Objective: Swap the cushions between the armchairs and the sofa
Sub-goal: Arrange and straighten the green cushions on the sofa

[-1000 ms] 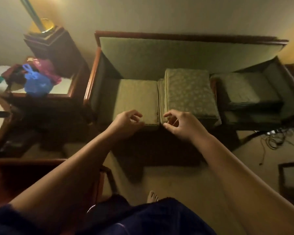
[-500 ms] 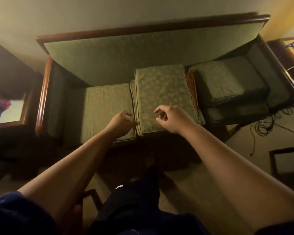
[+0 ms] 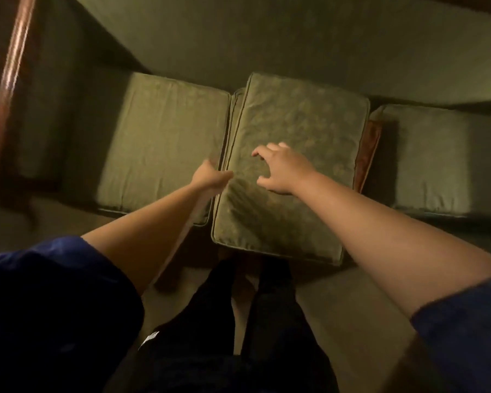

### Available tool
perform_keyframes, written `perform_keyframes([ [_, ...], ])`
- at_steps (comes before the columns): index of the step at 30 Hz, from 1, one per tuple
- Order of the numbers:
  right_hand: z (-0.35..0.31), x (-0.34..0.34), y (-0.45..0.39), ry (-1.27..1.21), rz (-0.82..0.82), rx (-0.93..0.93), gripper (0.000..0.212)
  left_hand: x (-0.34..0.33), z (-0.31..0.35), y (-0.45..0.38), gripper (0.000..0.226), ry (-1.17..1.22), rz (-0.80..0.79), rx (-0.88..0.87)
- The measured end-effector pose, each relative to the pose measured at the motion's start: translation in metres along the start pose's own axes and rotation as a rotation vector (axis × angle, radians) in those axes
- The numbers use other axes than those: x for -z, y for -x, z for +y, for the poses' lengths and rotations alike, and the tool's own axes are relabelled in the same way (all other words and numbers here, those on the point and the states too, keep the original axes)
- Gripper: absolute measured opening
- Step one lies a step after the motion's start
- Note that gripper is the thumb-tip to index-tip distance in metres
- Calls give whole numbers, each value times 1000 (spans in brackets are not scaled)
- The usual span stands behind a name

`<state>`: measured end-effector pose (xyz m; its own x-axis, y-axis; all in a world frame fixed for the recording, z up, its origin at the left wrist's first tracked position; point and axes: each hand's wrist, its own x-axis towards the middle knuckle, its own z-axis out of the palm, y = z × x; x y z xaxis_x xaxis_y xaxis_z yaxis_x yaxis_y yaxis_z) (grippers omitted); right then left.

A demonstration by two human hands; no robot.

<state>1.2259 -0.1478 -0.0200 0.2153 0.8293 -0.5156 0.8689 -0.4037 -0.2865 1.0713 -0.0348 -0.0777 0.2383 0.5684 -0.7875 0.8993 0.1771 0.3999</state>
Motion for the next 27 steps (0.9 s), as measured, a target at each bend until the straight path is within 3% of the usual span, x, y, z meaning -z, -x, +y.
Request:
perform_keyframes([
  [6,49,27,-154,520,-166,260,142,-65,38,-81,93,-93,113,179],
  [11,75,28,-214,818,-320,427,164,-109,57,-94,99,-282,256,230],
  [16,73,33,-222,812,-255,570,156,-111,43,-87,83,-218,449,109],
  [19,71,42,-214,826,-219,594,137,-100,42,-77,69,-113,408,32],
  [23,72,72,-186,816,-247,555,96,-86,56,-49,69,-156,409,-94],
  [27,79,112,-134,728,-217,431,83,-75,79,-6,65,-175,355,-208],
])
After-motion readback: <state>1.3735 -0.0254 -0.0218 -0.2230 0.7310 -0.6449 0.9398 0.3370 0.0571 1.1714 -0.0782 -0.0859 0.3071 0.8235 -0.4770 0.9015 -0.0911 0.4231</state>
